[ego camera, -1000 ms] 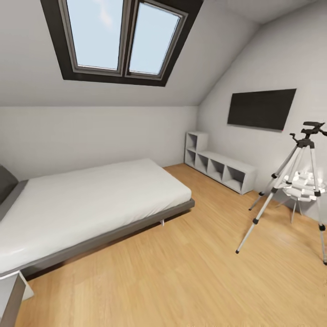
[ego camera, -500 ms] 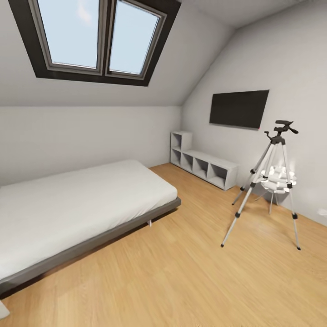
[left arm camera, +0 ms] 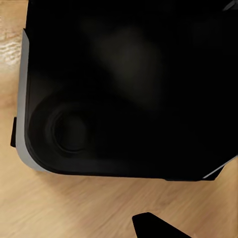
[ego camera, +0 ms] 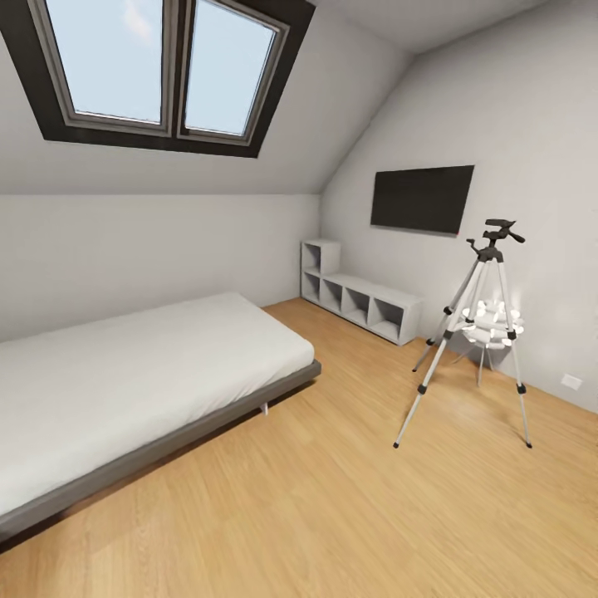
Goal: Attach the digital camera to the camera tripod in the bedroom.
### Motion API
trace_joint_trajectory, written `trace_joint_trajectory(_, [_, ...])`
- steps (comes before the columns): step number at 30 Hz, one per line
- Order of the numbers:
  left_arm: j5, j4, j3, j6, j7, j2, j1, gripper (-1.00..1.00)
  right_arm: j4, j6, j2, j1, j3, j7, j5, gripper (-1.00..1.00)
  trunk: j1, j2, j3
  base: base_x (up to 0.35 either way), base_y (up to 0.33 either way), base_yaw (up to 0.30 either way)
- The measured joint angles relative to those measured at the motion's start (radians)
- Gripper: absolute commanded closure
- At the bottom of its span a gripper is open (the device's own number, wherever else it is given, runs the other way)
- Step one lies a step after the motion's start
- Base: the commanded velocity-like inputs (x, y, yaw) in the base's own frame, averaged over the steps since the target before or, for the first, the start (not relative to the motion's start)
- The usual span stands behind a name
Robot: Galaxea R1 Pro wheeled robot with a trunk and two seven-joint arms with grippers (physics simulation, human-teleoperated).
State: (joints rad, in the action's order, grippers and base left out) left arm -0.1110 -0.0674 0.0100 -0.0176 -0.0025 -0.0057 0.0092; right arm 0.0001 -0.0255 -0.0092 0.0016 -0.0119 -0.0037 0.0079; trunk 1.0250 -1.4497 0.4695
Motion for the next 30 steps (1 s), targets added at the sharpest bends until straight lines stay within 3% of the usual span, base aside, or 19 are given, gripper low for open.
trace_joint_trajectory(18, [-0.002,0.000,0.000,-0.001,0.000,0.000,0.000,-1.00,0.000,0.000,-0.001,0.000,-0.001,0.002,0.002,-1.00,0.000,0.000,0.000,0.003,-0.007,-0.002])
trace_joint_trajectory(30, [0.000,0.000,-0.002,-0.001,0.000,-0.001,0.000,-1.00,0.000,0.000,0.000,0.000,-0.001,0.001,0.002,-1.00,0.000,0.000,0.000,0.074,-0.213,0.000])
